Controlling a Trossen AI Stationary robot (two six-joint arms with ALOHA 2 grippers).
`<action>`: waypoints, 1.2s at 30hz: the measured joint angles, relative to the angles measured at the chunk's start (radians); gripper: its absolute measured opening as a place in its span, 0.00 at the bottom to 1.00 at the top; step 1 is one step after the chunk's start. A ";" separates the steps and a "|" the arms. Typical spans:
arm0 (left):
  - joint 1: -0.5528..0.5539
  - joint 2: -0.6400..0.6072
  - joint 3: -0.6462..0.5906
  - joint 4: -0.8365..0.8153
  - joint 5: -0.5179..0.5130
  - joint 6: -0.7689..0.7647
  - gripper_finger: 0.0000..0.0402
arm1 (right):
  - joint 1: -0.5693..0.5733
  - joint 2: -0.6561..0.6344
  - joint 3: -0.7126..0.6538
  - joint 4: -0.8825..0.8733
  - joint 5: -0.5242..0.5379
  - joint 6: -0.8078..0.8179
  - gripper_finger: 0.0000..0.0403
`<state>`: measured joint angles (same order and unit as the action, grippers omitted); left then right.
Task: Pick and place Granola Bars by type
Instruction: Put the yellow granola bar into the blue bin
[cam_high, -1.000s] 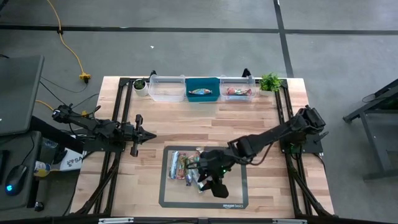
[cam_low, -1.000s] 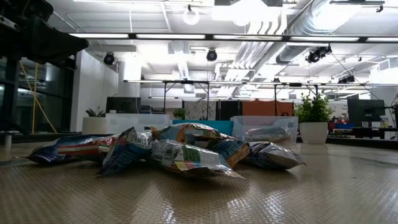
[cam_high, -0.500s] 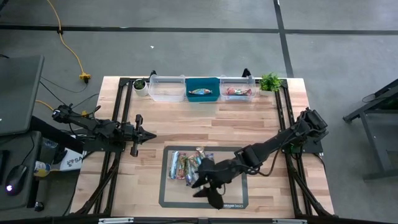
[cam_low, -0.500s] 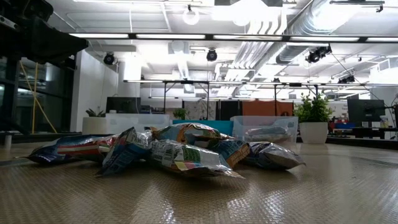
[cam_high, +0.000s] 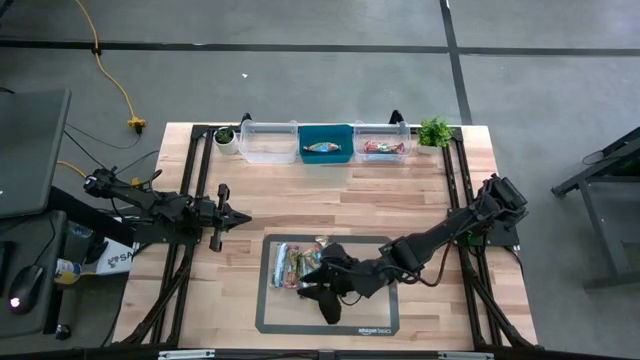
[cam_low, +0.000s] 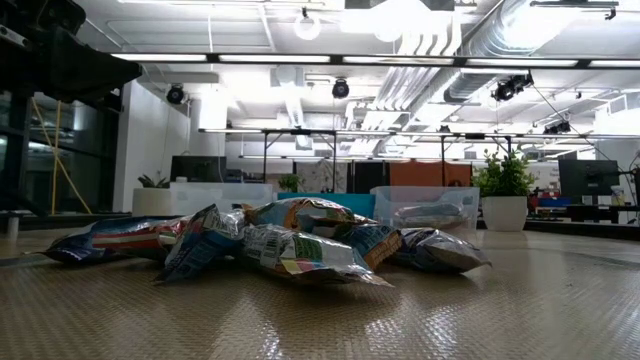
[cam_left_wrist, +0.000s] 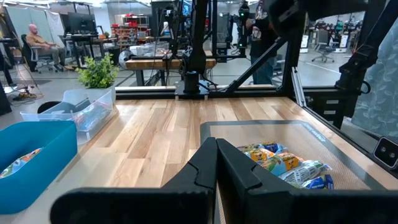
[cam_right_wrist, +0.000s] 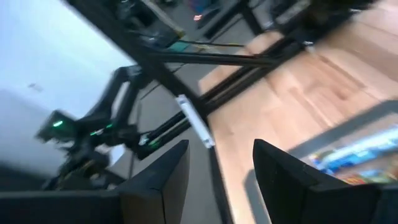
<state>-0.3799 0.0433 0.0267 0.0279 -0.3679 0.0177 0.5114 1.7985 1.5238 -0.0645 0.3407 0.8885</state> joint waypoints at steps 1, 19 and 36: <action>0.000 0.000 0.000 0.000 0.000 0.000 0.00 | 0.000 0.000 0.000 -0.023 0.017 0.024 0.40; 0.000 0.000 0.000 0.000 0.000 0.000 0.00 | -0.015 0.016 0.000 -0.557 -0.021 0.552 0.40; 0.000 0.000 0.000 0.000 0.000 0.000 0.00 | -0.148 0.169 0.000 -0.569 -0.133 0.386 0.45</action>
<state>-0.3799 0.0433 0.0269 0.0278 -0.3679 0.0177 0.3631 1.9676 1.5238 -0.6333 0.2079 1.2747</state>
